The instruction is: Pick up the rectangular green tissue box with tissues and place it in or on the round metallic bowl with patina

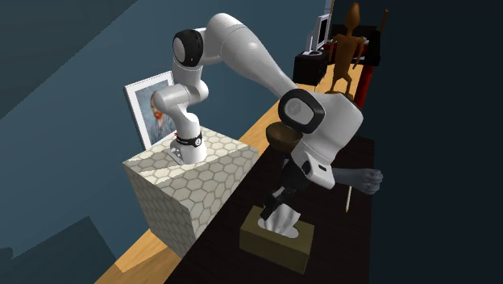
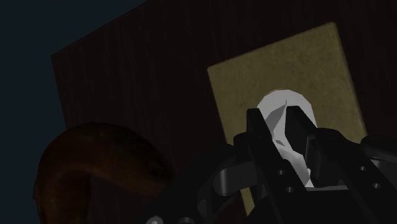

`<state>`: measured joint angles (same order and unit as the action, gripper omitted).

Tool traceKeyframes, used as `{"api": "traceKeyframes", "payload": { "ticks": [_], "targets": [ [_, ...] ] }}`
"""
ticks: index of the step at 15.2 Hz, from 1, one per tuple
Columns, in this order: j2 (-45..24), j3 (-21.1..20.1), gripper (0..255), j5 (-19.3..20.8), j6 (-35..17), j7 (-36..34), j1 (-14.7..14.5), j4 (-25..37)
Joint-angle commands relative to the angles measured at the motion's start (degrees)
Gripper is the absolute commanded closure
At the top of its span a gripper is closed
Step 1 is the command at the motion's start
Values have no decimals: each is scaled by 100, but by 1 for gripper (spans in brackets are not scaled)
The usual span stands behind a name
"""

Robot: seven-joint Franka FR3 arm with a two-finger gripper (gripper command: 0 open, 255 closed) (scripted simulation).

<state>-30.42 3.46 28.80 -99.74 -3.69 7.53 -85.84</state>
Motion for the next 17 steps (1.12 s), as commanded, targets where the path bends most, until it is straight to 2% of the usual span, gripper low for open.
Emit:
{"api": "traceKeyframes", "payload": {
  "ticks": [1,17],
  "targets": [
    [-5,-14,255,-9,-14,-6,-11,-17],
    [295,-6,255,-54,910,451,-64,711]
  ]
}}
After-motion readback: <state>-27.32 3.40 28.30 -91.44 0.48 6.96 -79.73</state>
